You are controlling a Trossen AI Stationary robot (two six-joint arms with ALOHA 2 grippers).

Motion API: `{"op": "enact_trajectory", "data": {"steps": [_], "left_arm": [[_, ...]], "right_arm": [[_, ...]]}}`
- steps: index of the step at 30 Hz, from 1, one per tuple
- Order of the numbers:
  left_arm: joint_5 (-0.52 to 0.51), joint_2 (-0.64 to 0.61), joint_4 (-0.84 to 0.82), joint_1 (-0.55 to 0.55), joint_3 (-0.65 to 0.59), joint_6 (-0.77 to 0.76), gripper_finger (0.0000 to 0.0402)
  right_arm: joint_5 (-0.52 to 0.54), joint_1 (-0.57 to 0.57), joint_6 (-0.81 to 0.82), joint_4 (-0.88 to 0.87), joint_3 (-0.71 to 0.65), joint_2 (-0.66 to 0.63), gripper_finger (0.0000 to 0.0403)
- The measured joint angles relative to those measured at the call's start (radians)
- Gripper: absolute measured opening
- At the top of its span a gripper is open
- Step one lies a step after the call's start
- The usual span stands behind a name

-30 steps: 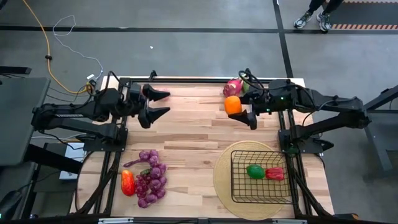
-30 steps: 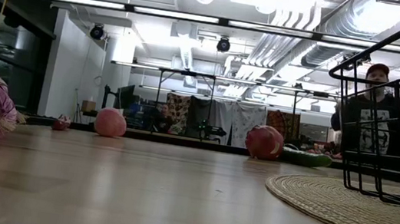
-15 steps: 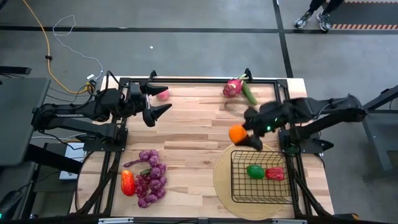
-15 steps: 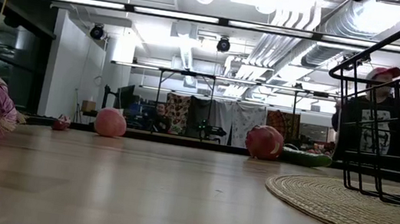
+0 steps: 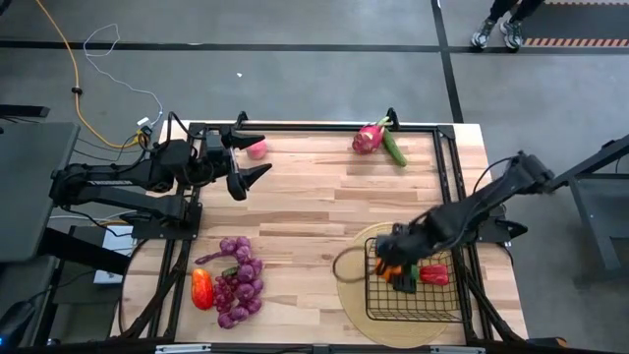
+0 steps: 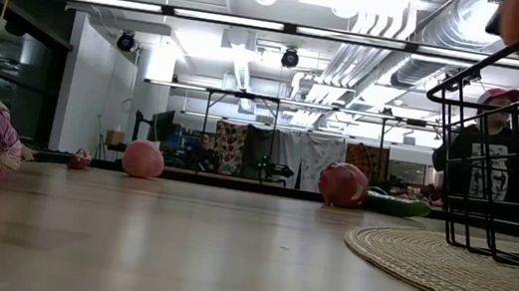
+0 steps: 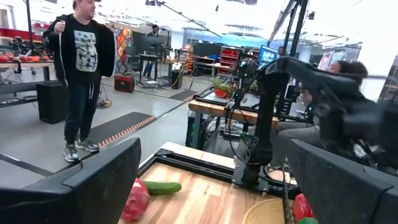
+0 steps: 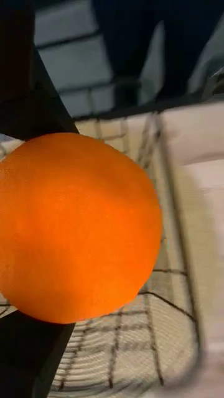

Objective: Build produce basket
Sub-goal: Put the orange into the wire basket

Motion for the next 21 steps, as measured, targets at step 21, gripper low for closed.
{"op": "enact_trajectory", "data": {"steps": [21], "left_arm": [[0.000, 0.000, 0.001, 0.000, 0.000, 0.000, 0.0392]], "right_arm": [[0.152, 0.066, -0.028, -0.016, -0.001, 0.290, 0.0353]]}}
